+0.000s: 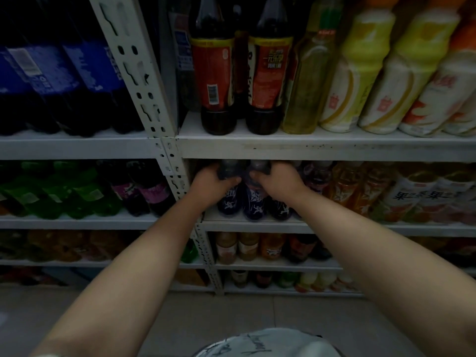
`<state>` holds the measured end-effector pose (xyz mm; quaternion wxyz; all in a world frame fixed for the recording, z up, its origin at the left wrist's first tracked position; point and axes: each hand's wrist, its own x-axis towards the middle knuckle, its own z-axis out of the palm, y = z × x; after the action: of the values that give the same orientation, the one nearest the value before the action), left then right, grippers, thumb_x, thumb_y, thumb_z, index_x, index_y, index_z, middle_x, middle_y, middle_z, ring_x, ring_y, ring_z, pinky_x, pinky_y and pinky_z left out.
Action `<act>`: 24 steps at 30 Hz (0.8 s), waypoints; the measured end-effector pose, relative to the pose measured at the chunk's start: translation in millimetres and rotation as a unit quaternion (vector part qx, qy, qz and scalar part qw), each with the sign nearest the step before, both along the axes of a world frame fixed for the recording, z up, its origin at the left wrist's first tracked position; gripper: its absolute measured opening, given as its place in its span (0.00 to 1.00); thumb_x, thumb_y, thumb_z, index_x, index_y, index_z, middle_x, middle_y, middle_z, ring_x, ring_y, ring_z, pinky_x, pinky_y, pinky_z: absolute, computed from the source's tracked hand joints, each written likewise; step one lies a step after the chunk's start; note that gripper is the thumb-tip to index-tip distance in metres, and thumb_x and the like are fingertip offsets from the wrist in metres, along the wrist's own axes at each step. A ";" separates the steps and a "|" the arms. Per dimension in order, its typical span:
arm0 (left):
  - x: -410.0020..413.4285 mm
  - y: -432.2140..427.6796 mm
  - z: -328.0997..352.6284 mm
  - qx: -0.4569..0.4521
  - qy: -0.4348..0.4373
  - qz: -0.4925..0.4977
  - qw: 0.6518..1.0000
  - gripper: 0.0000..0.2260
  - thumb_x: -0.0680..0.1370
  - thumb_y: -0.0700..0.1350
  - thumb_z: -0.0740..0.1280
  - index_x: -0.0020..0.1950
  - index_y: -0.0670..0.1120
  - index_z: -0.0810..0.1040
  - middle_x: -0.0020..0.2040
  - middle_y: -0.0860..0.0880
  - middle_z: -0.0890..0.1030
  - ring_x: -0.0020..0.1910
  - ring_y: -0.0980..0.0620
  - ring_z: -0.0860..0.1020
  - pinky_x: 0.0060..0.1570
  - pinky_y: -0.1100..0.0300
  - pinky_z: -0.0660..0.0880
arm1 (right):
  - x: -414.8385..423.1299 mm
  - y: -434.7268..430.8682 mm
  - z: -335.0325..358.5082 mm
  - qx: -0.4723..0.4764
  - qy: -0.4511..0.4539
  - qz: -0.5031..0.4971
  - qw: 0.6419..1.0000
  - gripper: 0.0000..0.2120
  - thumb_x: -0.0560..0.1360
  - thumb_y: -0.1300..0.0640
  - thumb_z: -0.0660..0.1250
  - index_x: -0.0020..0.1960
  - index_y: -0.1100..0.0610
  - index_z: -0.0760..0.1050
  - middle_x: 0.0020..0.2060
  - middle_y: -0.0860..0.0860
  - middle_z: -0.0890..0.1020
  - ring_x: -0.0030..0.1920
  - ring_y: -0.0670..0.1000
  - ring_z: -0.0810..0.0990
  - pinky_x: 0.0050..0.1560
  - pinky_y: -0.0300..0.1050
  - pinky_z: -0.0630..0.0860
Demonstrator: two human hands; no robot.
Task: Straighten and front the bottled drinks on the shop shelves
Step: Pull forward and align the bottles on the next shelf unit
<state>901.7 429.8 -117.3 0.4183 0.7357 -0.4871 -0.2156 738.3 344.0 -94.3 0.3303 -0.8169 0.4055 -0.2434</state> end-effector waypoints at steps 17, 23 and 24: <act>0.3 11.1 6.1 0.043 -0.023 -0.037 0.998 0.24 0.75 0.52 0.71 0.68 0.50 0.70 0.61 0.54 0.76 0.60 0.55 0.74 0.56 0.64 0.68 | -10.2 6.1 4.4 0.029 -0.023 0.032 0.999 0.12 0.75 0.52 0.68 0.56 0.52 0.73 0.44 0.46 0.79 0.48 0.50 0.80 0.46 0.43 0.76; -16.1 41.0 24.7 0.022 -0.119 0.014 0.993 0.19 0.74 0.54 0.70 0.62 0.51 0.73 0.54 0.58 0.77 0.51 0.60 0.76 0.49 0.64 0.72 | -52.6 42.6 33.4 -0.119 -0.001 0.045 0.992 0.13 0.74 0.46 0.65 0.58 0.44 0.75 0.46 0.37 0.75 0.49 0.40 0.77 0.42 0.24 0.68; -19.1 48.5 32.5 0.005 -0.152 0.033 0.988 0.14 0.74 0.54 0.69 0.58 0.52 0.75 0.50 0.60 0.77 0.47 0.60 0.77 0.46 0.63 0.75 | -59.7 45.3 46.3 -0.166 -0.008 0.038 0.985 0.12 0.74 0.47 0.66 0.56 0.46 0.77 0.46 0.39 0.77 0.48 0.41 0.77 0.43 0.25 0.68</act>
<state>882.7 478.3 -84.8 0.3422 0.7781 -0.5190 -0.0896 678.7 389.2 -47.9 0.2026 -0.8733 0.3253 -0.3007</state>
